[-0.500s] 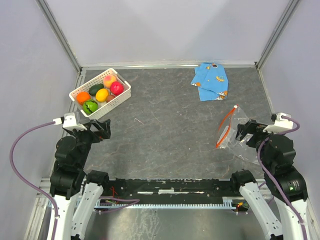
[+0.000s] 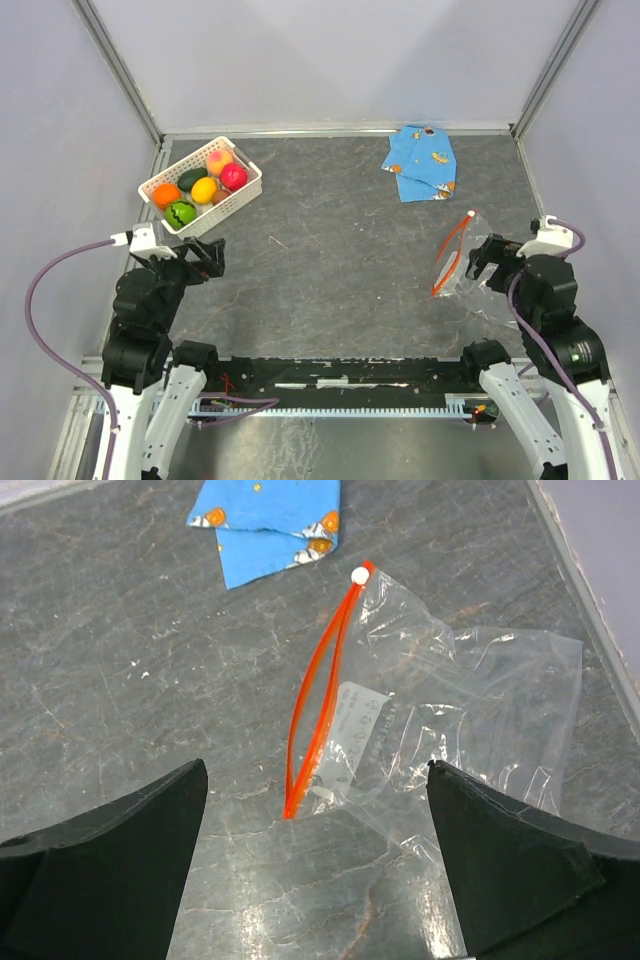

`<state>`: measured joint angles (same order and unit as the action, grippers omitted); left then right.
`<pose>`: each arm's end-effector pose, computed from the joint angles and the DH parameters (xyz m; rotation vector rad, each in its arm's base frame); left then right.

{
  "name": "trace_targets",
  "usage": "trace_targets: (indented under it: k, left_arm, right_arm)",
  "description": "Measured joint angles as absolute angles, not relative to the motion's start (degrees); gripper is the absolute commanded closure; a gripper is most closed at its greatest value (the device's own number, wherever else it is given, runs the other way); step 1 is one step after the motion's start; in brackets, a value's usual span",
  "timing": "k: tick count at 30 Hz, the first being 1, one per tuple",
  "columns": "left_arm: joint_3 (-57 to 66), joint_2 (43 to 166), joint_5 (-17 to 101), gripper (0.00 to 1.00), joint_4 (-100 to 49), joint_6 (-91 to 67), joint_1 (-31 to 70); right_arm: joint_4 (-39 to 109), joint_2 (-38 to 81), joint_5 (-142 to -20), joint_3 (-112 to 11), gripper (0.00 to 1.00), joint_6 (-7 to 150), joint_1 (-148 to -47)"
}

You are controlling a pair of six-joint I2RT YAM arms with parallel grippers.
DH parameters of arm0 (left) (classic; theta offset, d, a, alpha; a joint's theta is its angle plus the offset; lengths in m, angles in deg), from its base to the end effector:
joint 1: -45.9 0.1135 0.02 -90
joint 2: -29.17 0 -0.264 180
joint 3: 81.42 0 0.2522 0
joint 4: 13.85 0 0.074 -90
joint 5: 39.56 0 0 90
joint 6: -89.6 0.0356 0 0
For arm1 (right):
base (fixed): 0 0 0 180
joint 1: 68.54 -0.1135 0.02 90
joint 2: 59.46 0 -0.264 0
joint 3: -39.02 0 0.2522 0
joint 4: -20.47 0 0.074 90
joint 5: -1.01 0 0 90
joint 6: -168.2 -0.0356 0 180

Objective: Place the food in the zip-top bag and seal the zipper
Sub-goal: Pick up the zipper food storage bag at the center of the board.

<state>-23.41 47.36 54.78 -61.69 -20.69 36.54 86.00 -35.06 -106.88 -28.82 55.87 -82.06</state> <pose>0.0708 -0.0089 0.3421 -0.2202 1.7066 -0.3194 0.0635 0.0040 0.3554 0.3517 1.9062 0.1108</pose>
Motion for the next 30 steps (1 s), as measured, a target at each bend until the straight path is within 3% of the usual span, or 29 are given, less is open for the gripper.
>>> trace_targets:
  k: [12, 22, 30]
  left_arm:
    - [-24.07, 53.35, 51.08, 0.01, -61.67, -23.60, 36.58]
    - [-24.07, 60.93, 48.39, 0.01, -61.82, -24.19, 36.38]
    - [-24.07, 67.32, 48.24, 0.00, -61.74, -25.57, 33.26]
  right_arm:
    - [90.46, -15.15, -109.48, -30.77, 0.02, 52.57, -82.06]
    - [89.78, 1.40, -112.03, -30.77, 0.19, 50.21, -82.08]
    - [84.06, 12.74, -115.55, -30.68, 0.27, 47.50, -83.54]
